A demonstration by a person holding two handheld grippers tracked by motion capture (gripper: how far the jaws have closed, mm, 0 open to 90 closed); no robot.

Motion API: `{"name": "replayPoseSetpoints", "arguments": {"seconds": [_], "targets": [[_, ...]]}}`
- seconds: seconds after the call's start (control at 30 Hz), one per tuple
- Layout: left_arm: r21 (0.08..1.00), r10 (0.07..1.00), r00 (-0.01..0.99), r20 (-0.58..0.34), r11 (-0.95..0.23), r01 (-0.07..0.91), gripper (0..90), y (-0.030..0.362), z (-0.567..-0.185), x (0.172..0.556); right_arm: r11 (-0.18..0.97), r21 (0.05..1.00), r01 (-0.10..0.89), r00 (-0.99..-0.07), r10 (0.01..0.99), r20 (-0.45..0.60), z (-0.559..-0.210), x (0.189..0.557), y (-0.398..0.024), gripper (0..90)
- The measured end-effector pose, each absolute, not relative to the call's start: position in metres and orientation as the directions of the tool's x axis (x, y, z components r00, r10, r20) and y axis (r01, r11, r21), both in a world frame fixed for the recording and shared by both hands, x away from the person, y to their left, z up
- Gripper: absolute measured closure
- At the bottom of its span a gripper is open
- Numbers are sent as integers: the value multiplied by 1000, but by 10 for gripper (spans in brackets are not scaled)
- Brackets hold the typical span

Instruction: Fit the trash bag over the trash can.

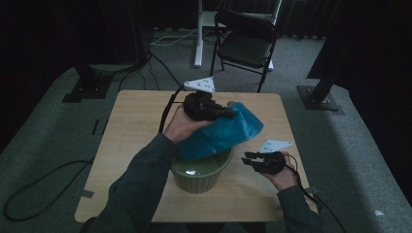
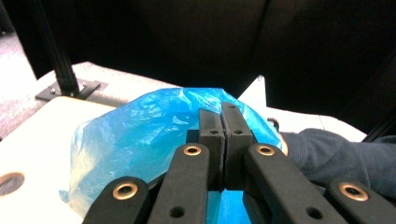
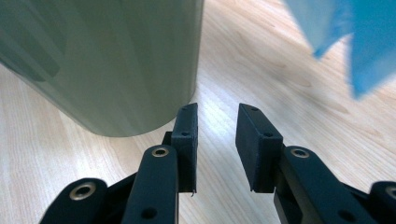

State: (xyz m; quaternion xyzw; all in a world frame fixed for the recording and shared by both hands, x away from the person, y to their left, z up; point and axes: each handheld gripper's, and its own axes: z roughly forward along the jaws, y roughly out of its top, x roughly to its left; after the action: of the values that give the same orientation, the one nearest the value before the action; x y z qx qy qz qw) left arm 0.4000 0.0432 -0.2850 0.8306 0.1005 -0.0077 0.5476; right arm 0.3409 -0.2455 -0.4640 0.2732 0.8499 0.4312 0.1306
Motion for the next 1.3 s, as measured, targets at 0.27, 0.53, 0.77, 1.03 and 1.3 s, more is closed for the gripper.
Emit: {"name": "replayPoseSetpoints", "arguments": {"seconds": [0.27,0.53,0.77,1.03,1.3], "targets": [[895,188,973,-137,-397,203,885,73,-298,396,444,827,344,-786,618,-4,-458,342,-249,655],[887,209,964,-165,-396,238,883,93,-310,396,394,868,302,-763,646,-28,-443,346,-242,629],[880,214,963,-167,-409,243,880,102,-314,392,354,887,297,-738,675,-22,-431,358,-245,606],[876,210,965,-158,-420,235,871,109,-314,388,348,892,289,-723,690,-35,-415,382,-233,594],[872,216,962,-166,-423,245,825,121,-321,385,369,889,269,-754,656,-44,-399,394,-223,856]]}}
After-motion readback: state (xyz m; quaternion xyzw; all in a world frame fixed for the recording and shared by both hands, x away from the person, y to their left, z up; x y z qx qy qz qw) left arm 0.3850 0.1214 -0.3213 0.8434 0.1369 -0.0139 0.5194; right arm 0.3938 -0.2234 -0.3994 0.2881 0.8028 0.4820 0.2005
